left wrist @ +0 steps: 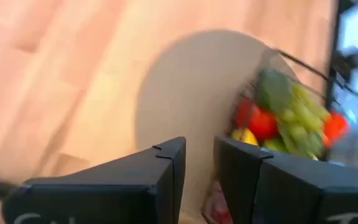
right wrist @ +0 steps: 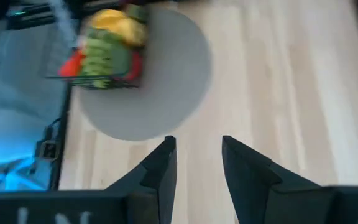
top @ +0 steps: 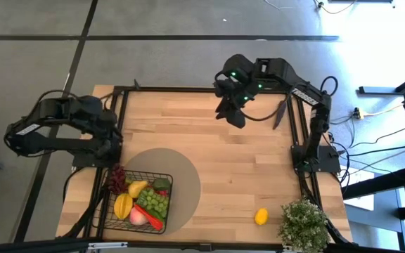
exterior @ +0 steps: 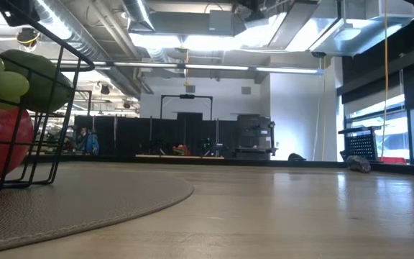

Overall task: Build produce basket
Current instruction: Put the yellow lemon into the wire basket

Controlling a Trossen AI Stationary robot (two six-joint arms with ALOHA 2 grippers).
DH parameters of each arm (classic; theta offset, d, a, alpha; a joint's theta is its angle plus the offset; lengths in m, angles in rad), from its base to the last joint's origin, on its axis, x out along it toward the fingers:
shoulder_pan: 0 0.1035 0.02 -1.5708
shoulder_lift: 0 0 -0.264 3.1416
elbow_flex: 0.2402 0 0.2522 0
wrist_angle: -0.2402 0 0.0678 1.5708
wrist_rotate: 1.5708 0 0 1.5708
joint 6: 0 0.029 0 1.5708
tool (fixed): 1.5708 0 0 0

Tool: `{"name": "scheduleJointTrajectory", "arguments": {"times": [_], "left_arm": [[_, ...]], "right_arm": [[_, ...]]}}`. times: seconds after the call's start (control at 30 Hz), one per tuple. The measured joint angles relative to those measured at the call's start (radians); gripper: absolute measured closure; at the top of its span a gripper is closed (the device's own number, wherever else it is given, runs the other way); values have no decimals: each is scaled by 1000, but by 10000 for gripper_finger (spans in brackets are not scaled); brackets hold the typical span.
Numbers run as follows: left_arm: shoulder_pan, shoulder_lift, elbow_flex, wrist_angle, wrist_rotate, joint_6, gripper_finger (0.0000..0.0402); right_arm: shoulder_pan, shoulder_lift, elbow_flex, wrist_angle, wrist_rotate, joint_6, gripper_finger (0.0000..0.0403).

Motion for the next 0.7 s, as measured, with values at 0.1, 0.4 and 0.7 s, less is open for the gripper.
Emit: {"name": "scheduleJointTrajectory", "arguments": {"times": [0.1,0.4,0.7], "left_arm": [[0,2,3,39,-90,-85,330],[0,10,3,68,-225,-171,330],[1,8,3,126,-306,-222,331]], "right_arm": [[7,-17,0,-47,119,115,283],[85,-66,-1,-153,385,361,283],[188,-169,-69,-157,669,667,283]]}}
